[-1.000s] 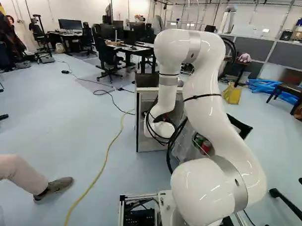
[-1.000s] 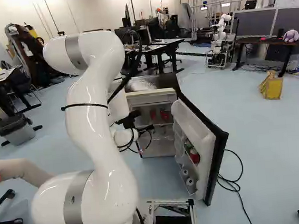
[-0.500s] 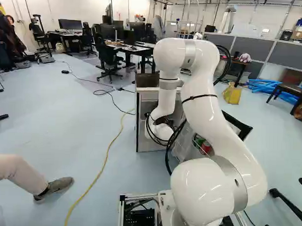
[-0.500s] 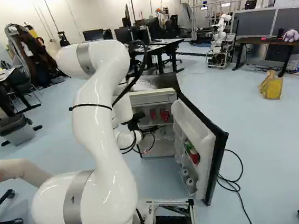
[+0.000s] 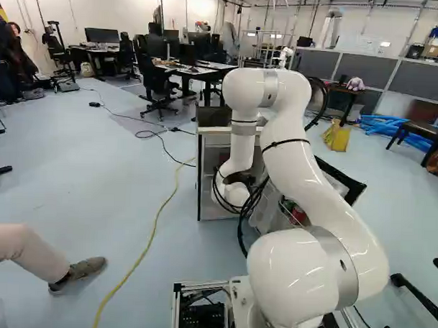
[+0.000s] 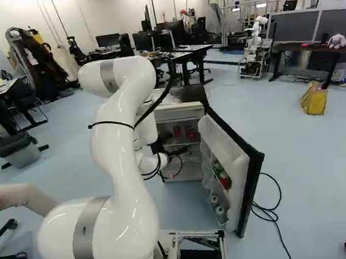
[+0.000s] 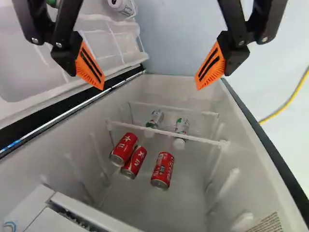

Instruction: Grab a drink from the fridge

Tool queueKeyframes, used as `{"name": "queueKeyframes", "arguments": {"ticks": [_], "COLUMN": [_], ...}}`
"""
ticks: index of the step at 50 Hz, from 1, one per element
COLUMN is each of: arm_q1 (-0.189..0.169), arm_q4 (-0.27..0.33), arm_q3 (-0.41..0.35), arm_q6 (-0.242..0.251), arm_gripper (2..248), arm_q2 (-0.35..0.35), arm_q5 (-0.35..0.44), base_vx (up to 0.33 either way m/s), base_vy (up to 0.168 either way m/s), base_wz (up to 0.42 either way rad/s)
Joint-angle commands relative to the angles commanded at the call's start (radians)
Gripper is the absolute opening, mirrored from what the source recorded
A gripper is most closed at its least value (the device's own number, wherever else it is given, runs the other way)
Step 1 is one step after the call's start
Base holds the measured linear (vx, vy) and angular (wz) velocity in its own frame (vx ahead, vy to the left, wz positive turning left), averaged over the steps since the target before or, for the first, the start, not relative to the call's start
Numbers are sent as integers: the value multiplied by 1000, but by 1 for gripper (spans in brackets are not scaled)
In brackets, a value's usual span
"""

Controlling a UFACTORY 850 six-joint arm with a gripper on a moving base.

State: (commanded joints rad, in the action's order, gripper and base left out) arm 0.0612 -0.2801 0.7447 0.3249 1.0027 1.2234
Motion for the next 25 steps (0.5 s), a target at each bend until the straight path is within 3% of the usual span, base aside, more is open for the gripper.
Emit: {"name": "queueKeyframes", "arguments": {"ticks": [25], "arm_q1": [-17], "arm_q4": [25], "arm_q3": [29], "arm_q6": [0], "arm_gripper": [247], "arm_q2": [35], "arm_q5": [3], "base_vx": [0], "base_vy": [0], "base_wz": [0]}}
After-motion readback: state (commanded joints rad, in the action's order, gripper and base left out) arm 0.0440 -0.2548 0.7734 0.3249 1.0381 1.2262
